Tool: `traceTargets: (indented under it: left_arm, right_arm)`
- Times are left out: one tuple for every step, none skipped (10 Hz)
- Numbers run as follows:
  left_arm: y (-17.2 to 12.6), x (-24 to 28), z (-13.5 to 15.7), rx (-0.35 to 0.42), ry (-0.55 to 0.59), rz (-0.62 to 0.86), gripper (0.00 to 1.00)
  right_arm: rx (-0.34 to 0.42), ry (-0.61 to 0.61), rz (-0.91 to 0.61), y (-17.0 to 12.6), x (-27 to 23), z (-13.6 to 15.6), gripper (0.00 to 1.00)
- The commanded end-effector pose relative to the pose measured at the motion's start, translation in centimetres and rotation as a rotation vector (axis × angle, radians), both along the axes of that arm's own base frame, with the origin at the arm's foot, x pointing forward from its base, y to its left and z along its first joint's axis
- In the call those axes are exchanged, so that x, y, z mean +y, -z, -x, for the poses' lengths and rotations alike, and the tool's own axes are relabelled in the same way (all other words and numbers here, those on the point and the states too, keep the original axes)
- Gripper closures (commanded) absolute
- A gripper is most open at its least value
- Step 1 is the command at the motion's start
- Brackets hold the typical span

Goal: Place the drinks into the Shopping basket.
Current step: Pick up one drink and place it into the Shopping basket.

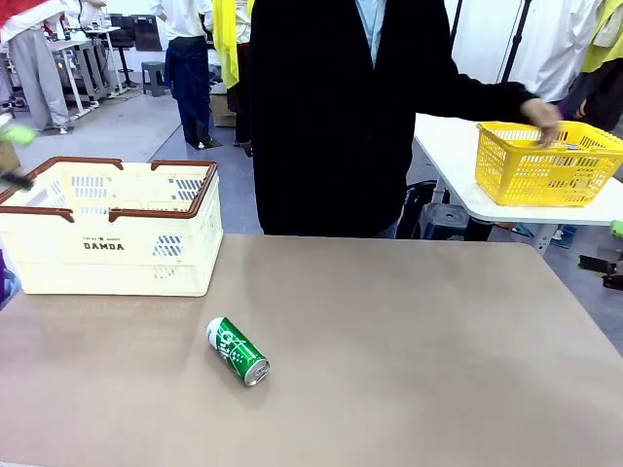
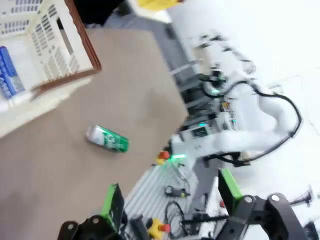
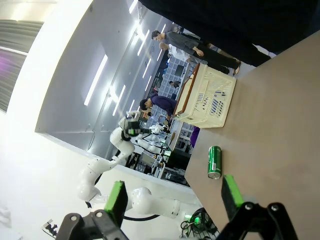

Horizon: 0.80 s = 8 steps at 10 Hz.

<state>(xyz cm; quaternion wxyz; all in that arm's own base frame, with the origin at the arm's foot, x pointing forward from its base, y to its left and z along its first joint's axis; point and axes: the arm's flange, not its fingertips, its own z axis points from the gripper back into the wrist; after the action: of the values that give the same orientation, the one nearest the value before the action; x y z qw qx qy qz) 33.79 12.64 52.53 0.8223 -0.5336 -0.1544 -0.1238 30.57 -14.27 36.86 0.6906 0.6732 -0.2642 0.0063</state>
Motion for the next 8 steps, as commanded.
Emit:
traceTargets:
  left_arm:
    - [5.3, 4.0, 1.9, 0.034, 0.040, 0.165, 0.00]
    - [7.5, 4.3, 2.8, 0.025, 0.055, 0.199, 0.00]
    - [8.6, 3.8, 3.2, 0.035, 0.046, 0.175, 0.00]
    - [6.1, 3.9, 4.3, 0.000, 0.027, 0.178, 0.00]
    - [6.1, 3.9, 4.3, 0.000, 0.027, 0.178, 0.00]
    - [6.1, 3.9, 4.3, 0.000, 0.027, 0.178, 0.00]
    - [6.1, 3.9, 4.3, 0.000, 0.027, 0.178, 0.00]
    - [6.1, 3.9, 4.3, 0.000, 0.027, 0.178, 0.00]
  right_arm:
    - [0.012, -0.006, -0.006, -0.5, 0.0, 0.2, 0.00]
    - [0.012, -0.006, -0.006, -0.5, 0.0, 0.2, 0.00]
    - [0.012, -0.006, -0.006, -0.5, 0.0, 0.2, 0.00]
    - [0.012, -0.006, -0.006, -0.5, 0.0, 0.2, 0.00]
    - [0.012, -0.006, -0.006, -0.5, 0.0, 0.2, 0.00]
    - [0.012, -0.006, -0.006, -0.5, 0.0, 0.2, 0.00]
    - [0.012, -0.006, -0.006, -0.5, 0.0, 0.2, 0.00]
    - [0.012, -0.006, -0.006, -0.5, 0.0, 0.2, 0.00]
